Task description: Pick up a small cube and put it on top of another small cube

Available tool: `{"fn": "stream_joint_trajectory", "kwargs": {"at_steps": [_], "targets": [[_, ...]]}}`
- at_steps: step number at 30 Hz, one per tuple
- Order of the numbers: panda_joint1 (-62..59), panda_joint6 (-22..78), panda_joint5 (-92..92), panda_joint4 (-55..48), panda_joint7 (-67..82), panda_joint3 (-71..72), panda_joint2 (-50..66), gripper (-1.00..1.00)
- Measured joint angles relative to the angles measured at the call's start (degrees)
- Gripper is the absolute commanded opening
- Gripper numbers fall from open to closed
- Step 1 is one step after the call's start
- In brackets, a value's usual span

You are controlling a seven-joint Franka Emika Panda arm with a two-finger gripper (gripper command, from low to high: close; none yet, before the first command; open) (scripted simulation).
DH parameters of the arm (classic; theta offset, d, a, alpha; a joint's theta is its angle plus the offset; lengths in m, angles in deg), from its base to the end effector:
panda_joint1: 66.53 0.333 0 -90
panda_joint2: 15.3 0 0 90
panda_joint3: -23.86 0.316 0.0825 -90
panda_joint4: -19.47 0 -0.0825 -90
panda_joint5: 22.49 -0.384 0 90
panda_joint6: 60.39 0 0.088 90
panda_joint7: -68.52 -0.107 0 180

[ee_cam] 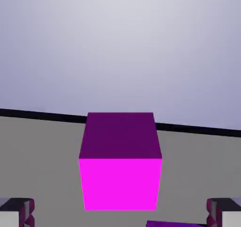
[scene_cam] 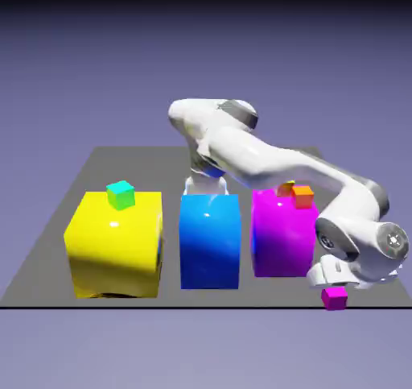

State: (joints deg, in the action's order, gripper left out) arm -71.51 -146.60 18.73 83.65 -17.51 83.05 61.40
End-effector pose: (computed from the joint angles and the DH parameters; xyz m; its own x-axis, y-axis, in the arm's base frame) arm 0.6083 0.3415 0.1397 0.6719 -0.6378 -0.3764 -0.5159 -0.7677 0.3801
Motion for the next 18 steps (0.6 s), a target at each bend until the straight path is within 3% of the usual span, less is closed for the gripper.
{"fn": "stream_joint_trajectory", "kwargs": {"at_steps": [2, 3, 9, 18], "targets": [[-1.5, -3.7, 1.0, 4.1, -1.0, -0.7, 1.1, 0.00], [-1.8, -4.3, 1.2, 4.8, -1.1, -0.9, 1.3, -1.00], [1.3, 3.1, -1.0, -3.5, 0.8, 0.6, -1.0, -1.00], [-3.0, 1.3, -15.3, 9.2, 0.4, -17.3, -19.0, -1.00]]}}
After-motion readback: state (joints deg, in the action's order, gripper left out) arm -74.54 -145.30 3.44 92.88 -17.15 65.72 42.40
